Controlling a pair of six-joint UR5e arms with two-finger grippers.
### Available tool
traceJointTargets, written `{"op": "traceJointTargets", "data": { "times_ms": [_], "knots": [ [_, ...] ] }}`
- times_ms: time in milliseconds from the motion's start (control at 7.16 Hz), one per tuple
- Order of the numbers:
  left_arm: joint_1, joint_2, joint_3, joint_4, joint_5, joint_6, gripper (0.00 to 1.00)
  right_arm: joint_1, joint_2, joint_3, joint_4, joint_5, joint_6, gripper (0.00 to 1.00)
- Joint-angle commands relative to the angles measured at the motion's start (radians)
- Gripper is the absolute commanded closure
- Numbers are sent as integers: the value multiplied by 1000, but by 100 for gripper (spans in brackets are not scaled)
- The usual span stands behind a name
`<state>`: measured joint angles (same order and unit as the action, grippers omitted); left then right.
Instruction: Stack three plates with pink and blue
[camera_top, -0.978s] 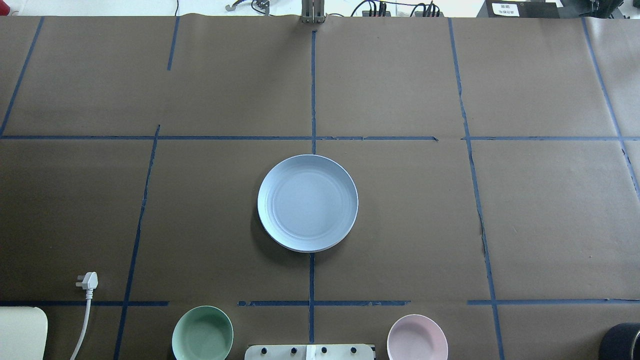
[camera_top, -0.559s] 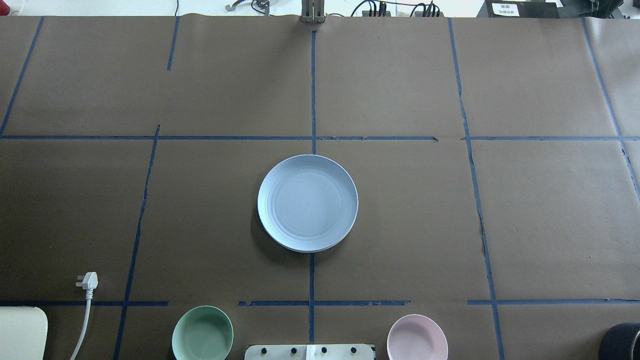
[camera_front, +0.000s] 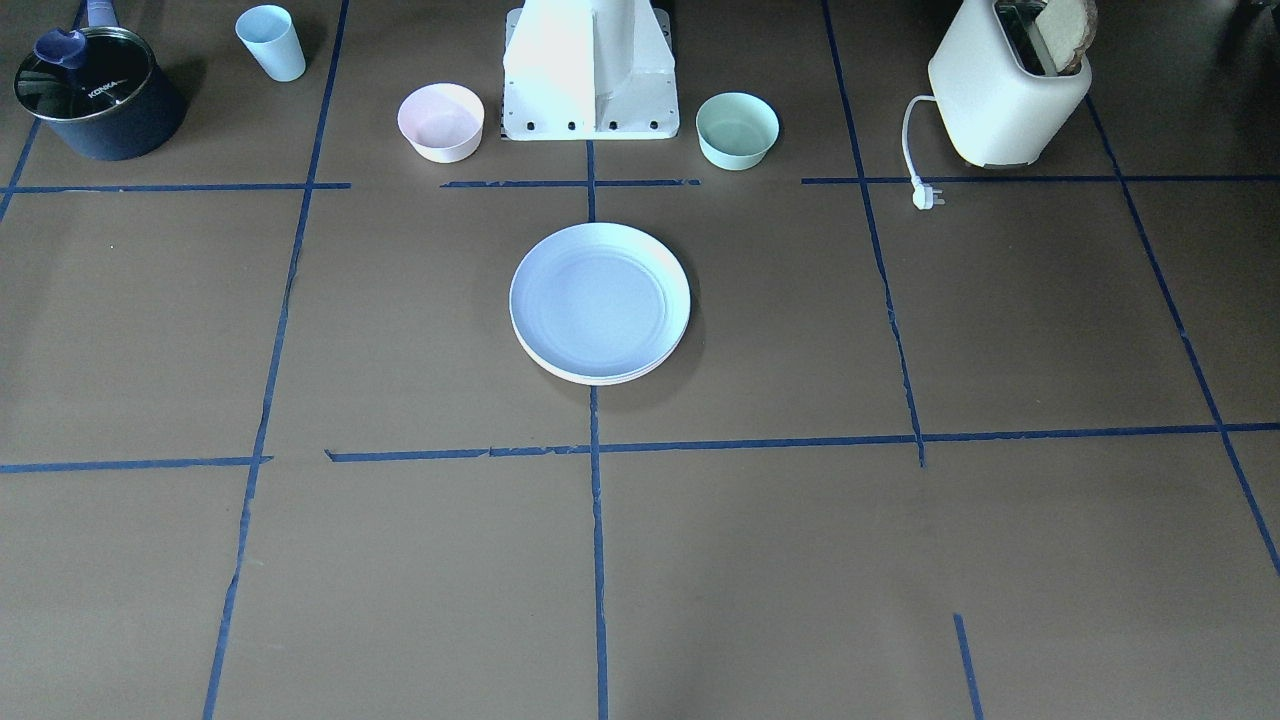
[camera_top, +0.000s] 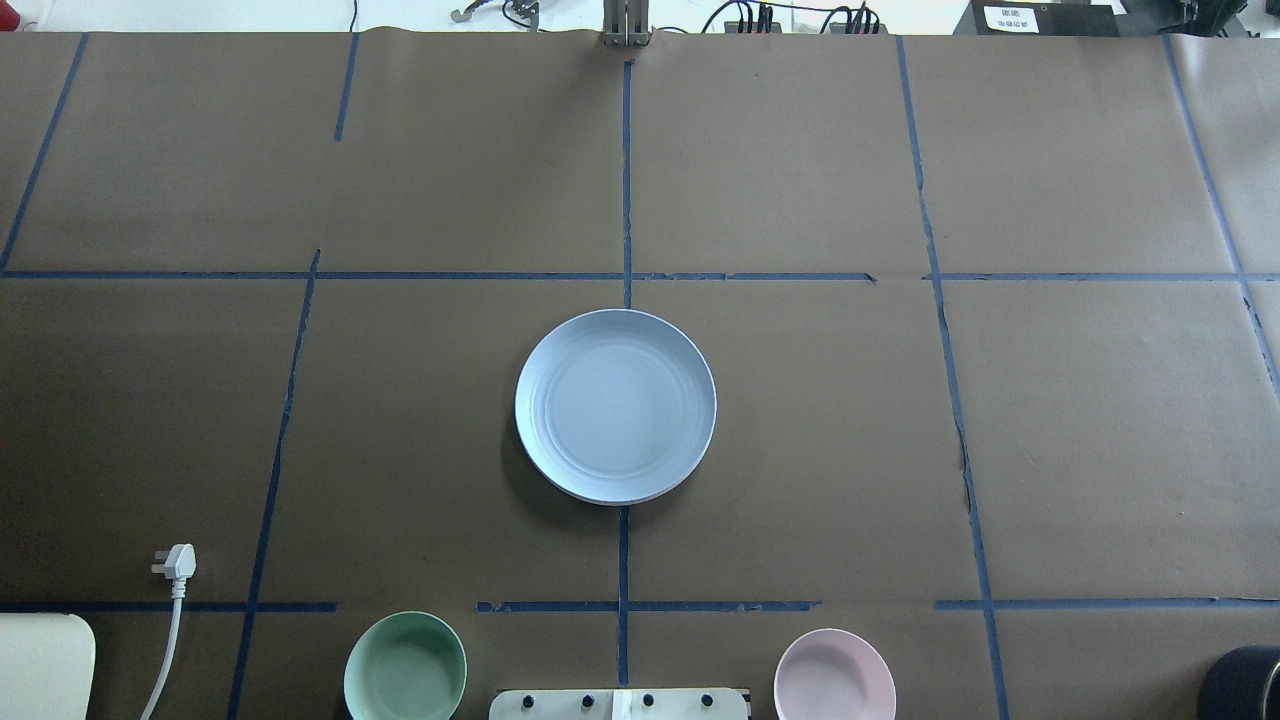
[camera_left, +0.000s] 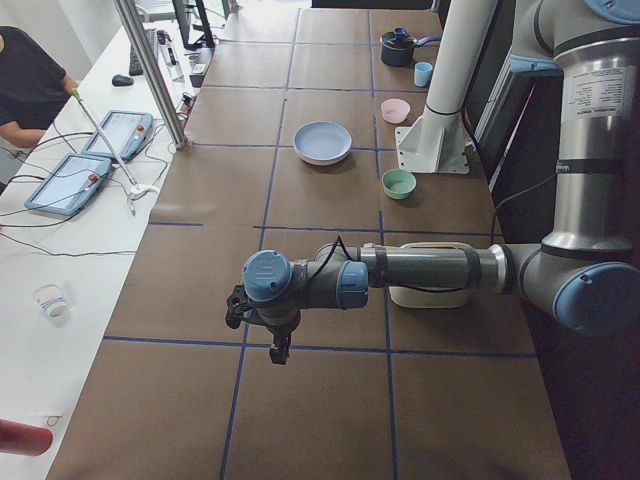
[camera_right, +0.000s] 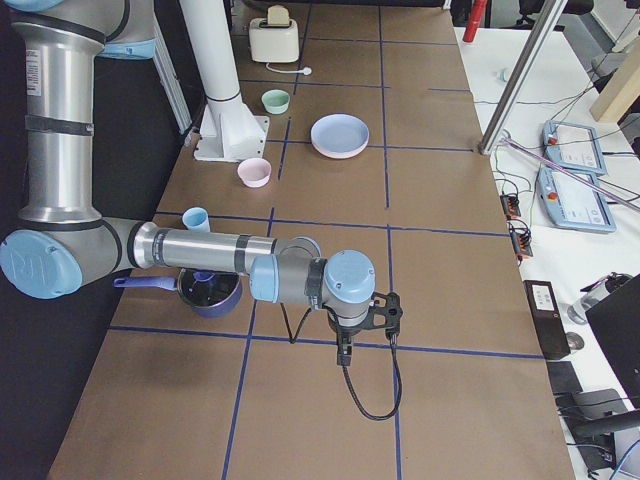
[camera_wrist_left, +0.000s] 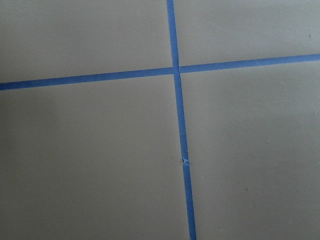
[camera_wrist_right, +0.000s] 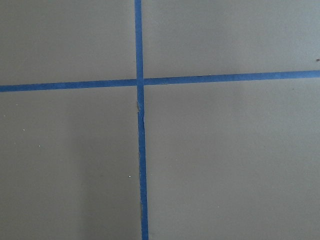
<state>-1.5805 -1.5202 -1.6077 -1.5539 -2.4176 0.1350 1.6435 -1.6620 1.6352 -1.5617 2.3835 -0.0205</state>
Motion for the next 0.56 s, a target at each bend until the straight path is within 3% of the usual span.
{"op": "traceJointTargets", "data": {
  "times_ms": [0,419],
  "knots": [
    [-1,0,0,2,0,-20,0,1,1,0,0,-1,1,0],
    [0,-2,0,0,6,-92,0,-1,1,0,2,-1,1,0]
  ]
}}
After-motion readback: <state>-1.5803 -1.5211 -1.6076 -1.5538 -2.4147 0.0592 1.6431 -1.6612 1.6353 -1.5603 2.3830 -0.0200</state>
